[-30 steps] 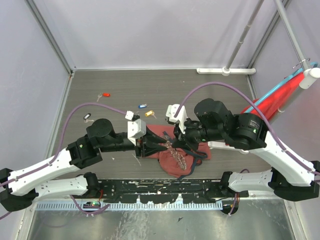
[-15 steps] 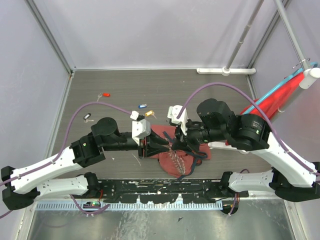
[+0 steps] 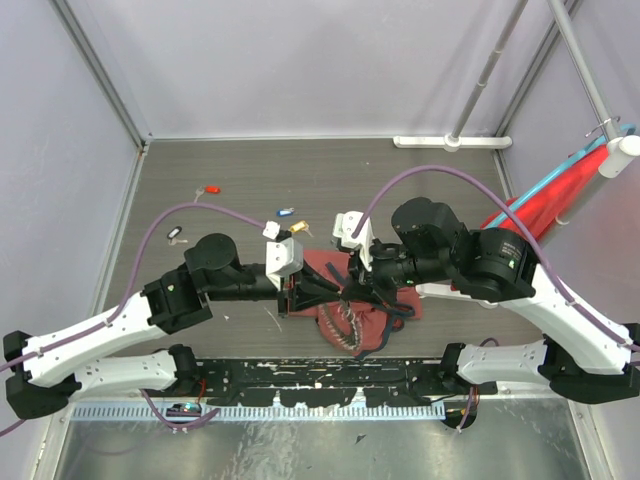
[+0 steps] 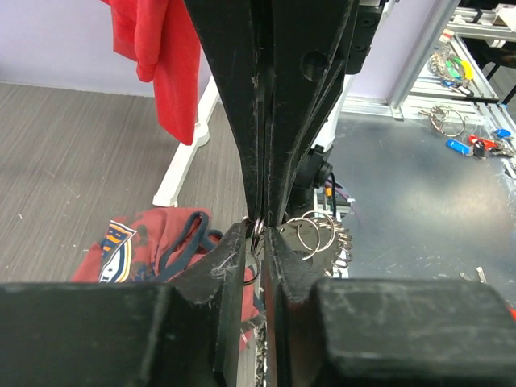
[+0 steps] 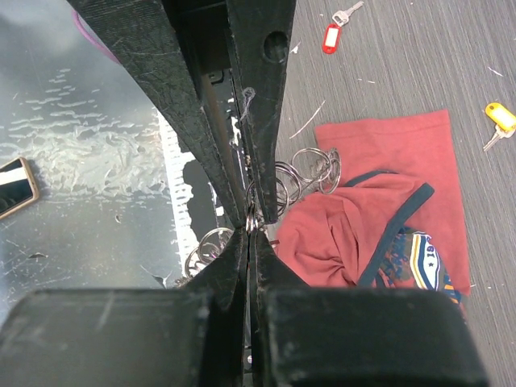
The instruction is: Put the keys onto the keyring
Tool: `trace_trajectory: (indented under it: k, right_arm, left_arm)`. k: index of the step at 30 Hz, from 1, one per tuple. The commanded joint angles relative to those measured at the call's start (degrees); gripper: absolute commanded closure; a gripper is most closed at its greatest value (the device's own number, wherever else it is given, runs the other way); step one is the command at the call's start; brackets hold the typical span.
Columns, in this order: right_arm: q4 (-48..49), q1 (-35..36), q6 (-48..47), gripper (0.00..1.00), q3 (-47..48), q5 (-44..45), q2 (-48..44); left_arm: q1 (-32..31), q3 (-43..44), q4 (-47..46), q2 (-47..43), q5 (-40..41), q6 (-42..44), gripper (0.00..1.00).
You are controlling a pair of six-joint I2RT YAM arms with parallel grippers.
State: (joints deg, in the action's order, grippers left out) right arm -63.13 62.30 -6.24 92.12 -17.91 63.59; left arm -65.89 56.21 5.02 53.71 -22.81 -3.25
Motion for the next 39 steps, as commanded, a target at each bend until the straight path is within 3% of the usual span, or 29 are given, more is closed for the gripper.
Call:
trace_trajectory:
  k: [1,5,8,12,16,32,39]
  right_arm:
    - [4.79,0.28,-0.73,0.99,0.52,-0.76,-1.41]
    - [5.35,0.29,-0.45,0.99,0.32,-0.48,-1.94]
    - [6.20,0.28,-0.02,0.98,-0.09,0.67,-2.59]
    - [9.84,0.27,2.15,0.75,-2.03,3.39,-5.20]
    - [15.50,0.28,6.62,0.67,-5.62,7.60,-9.76]
    - [32.38,0.32,30.26,0.59,-20.70,11.75,-18.79]
    - [34.82,0.28,33.55,0.64,-22.94,10.52,-19.20]
  left_arm:
    - [-0.02,2.44,-1.50,0.29,-0.94,-0.10,0.81]
    - [-0.02,2.50,-1.37,0.53,-1.14,-0.18,0.99]
    - [-0.03,2.59,-0.99,0.47,-0.87,-0.18,1.00]
    - [0.01,1.92,-1.22,-0.82,1.11,-0.32,1.00]
    - [0.01,0.43,-2.77,-2.91,3.33,-0.90,1.00]
    - [0.00,-1.88,-6.23,-5.35,4.65,-2.40,1.00]
    - [-0.04,-1.98,-6.69,-5.34,4.63,-2.46,1.00]
